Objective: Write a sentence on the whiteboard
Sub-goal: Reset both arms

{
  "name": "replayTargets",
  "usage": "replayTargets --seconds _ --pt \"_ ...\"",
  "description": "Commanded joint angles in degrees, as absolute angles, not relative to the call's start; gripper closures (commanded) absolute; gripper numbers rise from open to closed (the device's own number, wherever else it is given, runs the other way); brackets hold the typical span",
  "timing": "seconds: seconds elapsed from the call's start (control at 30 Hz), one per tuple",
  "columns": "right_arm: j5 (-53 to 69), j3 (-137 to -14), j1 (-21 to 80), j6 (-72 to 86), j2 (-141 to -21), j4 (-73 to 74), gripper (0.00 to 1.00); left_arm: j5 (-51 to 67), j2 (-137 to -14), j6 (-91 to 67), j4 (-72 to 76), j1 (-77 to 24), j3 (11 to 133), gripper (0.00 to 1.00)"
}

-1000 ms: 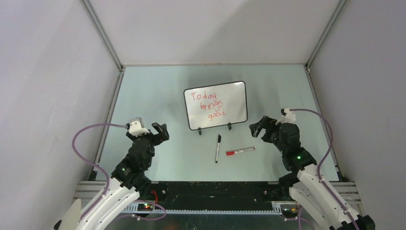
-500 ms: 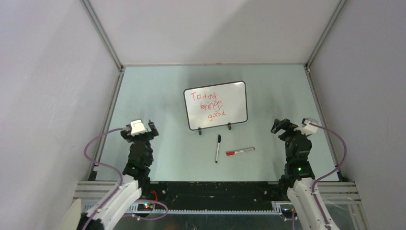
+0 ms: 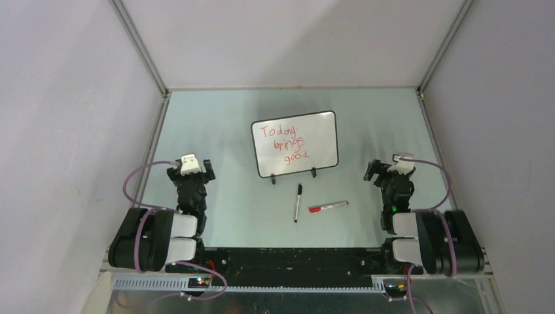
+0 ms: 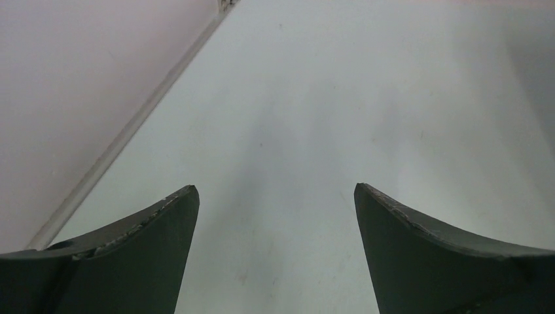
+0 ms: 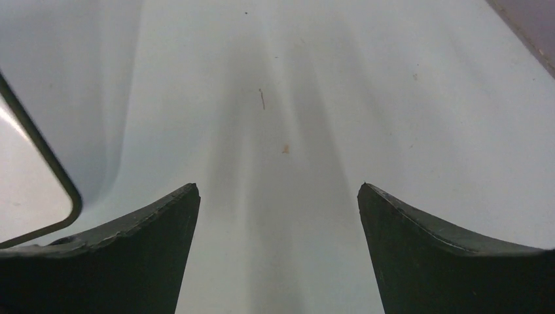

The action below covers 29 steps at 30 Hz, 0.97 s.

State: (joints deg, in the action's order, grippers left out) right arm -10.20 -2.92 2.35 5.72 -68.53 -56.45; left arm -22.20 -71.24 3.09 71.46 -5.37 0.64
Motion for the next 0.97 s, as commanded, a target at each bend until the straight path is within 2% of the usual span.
replayTargets --seconds 0.0,0.07,0.17,0.93 --pt "-10.64 -5.70 3.71 0.98 -78.18 -72.02 0.06 -21.89 -71.42 2.60 70.19 -3.85 5.20 0.03" --pt "-8.98 -9.02 4.11 0.64 -76.93 -63.27 0.06 -23.59 -72.63 1.42 67.29 -2.94 8.17 0.01" --pt "-6.09 -13.06 2.17 1.72 -77.33 -57.70 0.01 -25.70 -72.26 0.46 63.95 -2.83 9.56 0.01" --pt "-4.13 -13.61 1.23 1.81 -77.72 -56.99 0.01 -23.99 -72.35 -0.88 62.52 -1.99 10.28 0.01"
